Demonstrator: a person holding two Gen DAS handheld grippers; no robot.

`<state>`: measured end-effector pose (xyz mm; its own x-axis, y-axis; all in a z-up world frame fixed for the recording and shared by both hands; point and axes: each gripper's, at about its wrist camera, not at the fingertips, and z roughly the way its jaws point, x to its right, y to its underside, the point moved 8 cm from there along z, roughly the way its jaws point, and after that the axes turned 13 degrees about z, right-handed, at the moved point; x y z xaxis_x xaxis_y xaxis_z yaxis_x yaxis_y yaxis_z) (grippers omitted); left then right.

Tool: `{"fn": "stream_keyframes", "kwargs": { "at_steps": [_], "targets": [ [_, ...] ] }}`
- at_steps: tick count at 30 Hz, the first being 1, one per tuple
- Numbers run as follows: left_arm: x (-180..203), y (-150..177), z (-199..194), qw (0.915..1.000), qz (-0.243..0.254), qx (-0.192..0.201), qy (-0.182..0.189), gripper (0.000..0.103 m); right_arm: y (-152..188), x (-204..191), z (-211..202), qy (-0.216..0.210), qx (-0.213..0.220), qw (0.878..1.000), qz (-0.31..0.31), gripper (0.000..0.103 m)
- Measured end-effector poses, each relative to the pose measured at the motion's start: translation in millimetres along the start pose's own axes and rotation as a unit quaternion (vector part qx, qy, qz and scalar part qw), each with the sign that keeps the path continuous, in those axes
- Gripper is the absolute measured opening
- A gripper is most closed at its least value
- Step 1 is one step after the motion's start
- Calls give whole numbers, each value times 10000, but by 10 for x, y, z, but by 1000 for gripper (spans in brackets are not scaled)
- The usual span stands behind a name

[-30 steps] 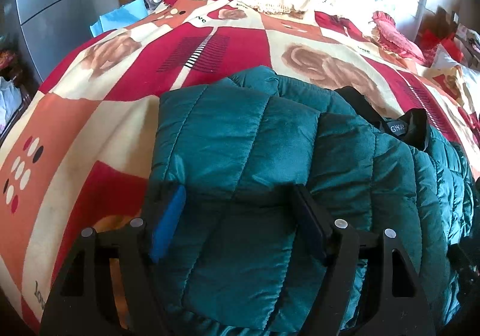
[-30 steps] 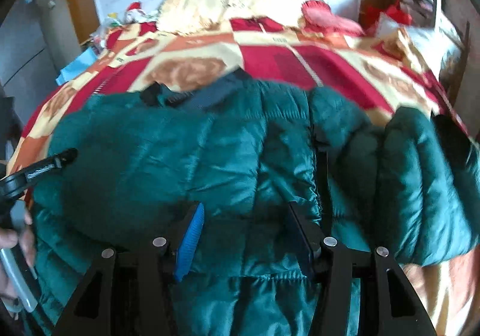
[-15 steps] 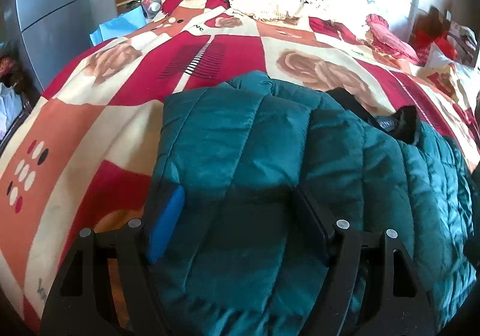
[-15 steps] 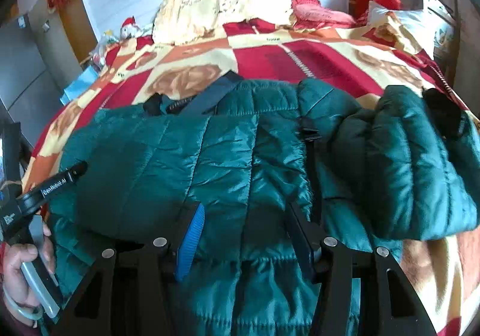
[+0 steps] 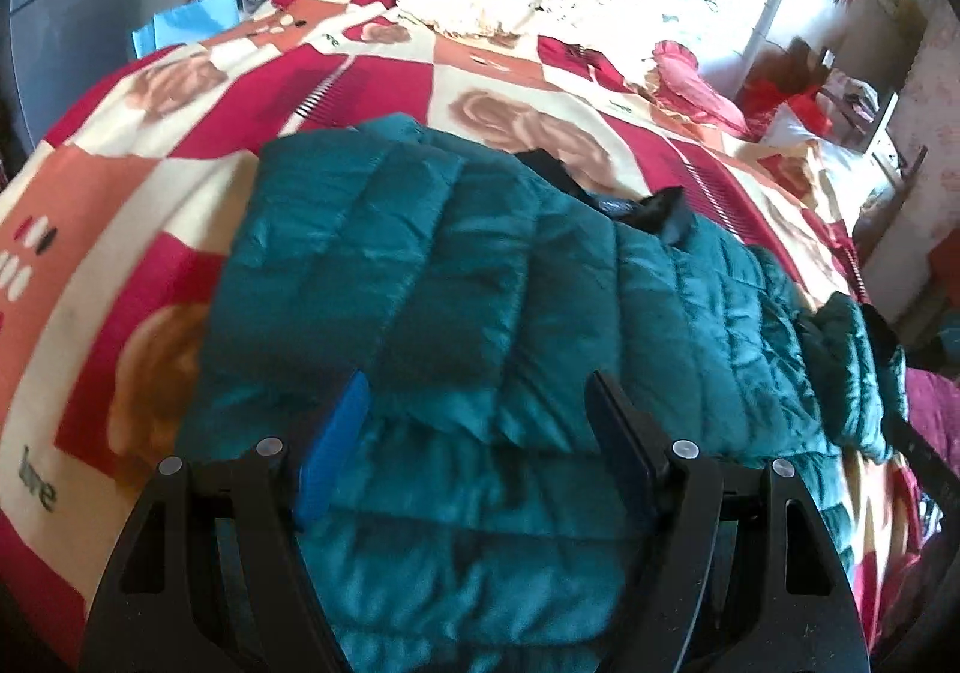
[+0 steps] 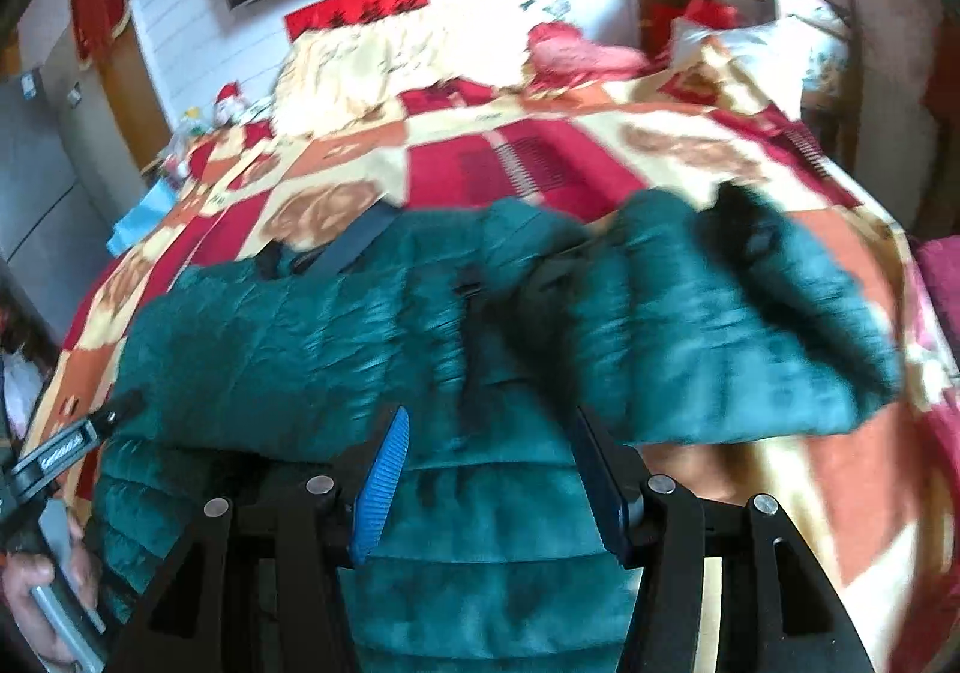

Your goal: Fold large clothes

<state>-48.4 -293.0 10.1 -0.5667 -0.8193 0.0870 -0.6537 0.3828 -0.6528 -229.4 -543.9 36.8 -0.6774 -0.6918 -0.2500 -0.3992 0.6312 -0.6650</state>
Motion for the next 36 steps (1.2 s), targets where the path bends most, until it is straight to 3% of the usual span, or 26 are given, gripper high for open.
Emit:
{"fn": "stream_keyframes", "kwargs": {
  "at_steps": [8, 12, 18, 20, 21, 22, 25, 28, 36],
  "targets": [
    [189, 84, 22, 9998, 82, -115, 130, 75, -493, 897, 13, 1212, 446, 9916, -17, 55],
    [171, 117, 52, 9994, -7, -201, 264, 75, -638, 1150, 162, 1379, 391, 9897, -16, 67],
    [90, 164, 54, 9992, -131, -251, 286, 75, -756, 1288, 534, 1428, 214, 9891, -275, 67],
    [76, 173, 53, 9991, -146, -257, 289, 75, -780, 1345, 616, 1333, 183, 9907, -207, 67],
    [68, 181, 50, 9992, -152, -253, 287, 75, -788, 1360, 643, 1237, 165, 9921, -122, 60],
    [61, 190, 47, 9992, -151, -250, 286, 75, -788, 1375, 667, 1136, 117, 9935, -28, 42],
    [64, 215, 46, 9992, -132, -258, 273, 75, -788, 1411, 672, 898, 6, 9954, 325, 22],
    [62, 230, 21, 9993, -118, -246, 239, 75, -796, 1349, 509, 582, 101, 9968, 541, 16],
    [25, 185, -183, 9998, -136, -78, 136, 75, -812, 811, -102, -400, 321, 9972, 541, 14]
  ]
}}
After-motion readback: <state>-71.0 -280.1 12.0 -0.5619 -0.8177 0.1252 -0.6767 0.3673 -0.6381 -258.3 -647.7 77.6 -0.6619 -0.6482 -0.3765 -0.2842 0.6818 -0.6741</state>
